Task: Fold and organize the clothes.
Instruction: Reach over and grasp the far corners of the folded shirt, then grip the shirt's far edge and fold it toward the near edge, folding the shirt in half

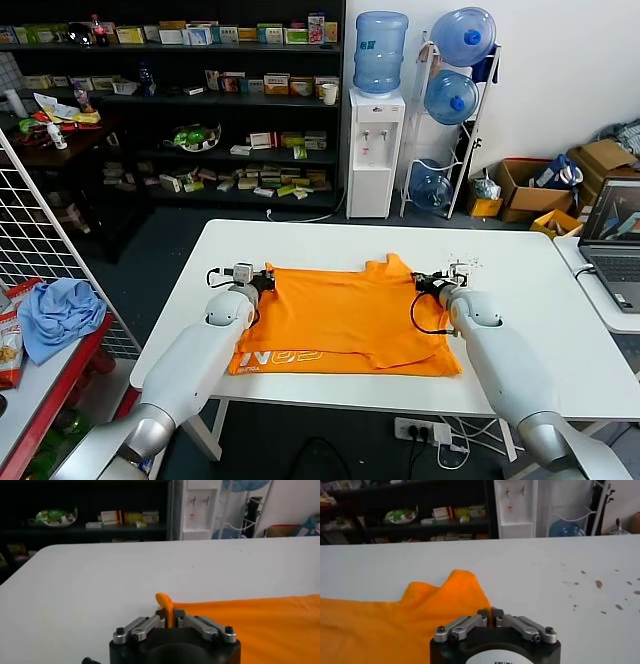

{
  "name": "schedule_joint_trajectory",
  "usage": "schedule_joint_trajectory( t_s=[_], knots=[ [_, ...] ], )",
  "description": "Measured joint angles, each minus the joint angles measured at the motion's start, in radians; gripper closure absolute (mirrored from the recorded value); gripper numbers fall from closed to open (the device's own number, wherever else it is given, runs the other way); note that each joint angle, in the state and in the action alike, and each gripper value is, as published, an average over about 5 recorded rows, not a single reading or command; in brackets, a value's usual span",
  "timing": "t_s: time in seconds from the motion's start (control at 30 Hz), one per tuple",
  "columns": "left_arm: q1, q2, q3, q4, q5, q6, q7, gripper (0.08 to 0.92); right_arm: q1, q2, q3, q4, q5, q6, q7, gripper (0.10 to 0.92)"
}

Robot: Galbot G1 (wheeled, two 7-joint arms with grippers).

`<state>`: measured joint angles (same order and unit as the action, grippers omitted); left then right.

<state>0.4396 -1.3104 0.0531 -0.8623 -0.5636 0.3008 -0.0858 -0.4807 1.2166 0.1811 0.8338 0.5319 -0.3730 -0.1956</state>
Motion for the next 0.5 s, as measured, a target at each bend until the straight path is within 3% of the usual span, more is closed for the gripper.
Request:
schedule_joint_trajectory(
  t_s=[0.17,0.5],
  knots=[
    [0.021,0.024,0.000,-0.048,0.001,-0.025,-0.009,0.904,-0.017,-0.010,-0.003,0.040,0.016,-0.003,0.015,0.901],
    [0.087,0.102,-0.006,-0.202,-0.017,-0.065,-0.038,0.904,-0.083,-0.057,-0.002,0.209,0.063,-0.025,0.070,0.901]
  ],
)
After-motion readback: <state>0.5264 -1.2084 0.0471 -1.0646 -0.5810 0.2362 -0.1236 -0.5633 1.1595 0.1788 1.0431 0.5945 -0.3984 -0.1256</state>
